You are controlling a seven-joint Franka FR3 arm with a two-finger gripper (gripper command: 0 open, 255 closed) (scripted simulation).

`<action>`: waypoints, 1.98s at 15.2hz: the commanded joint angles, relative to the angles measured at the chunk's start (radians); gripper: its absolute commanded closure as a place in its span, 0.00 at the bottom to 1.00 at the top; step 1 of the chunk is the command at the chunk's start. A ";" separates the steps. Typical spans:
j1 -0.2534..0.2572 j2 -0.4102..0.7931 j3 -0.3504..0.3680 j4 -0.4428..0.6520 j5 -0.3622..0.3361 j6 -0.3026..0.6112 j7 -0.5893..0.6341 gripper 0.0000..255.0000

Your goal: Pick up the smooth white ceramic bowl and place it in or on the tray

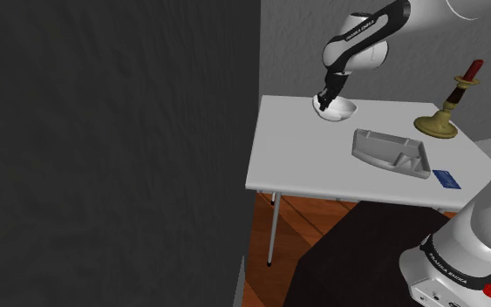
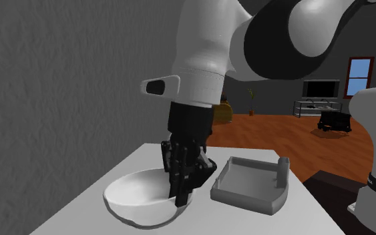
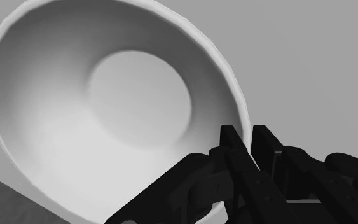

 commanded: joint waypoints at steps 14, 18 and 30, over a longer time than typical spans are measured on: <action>0.008 -0.098 -0.010 0.098 -0.056 -0.188 0.041 1.00; 0.009 -0.116 -0.010 0.131 -0.065 -0.239 0.048 1.00; -0.004 -0.426 -0.001 -0.107 -0.180 -0.296 0.102 1.00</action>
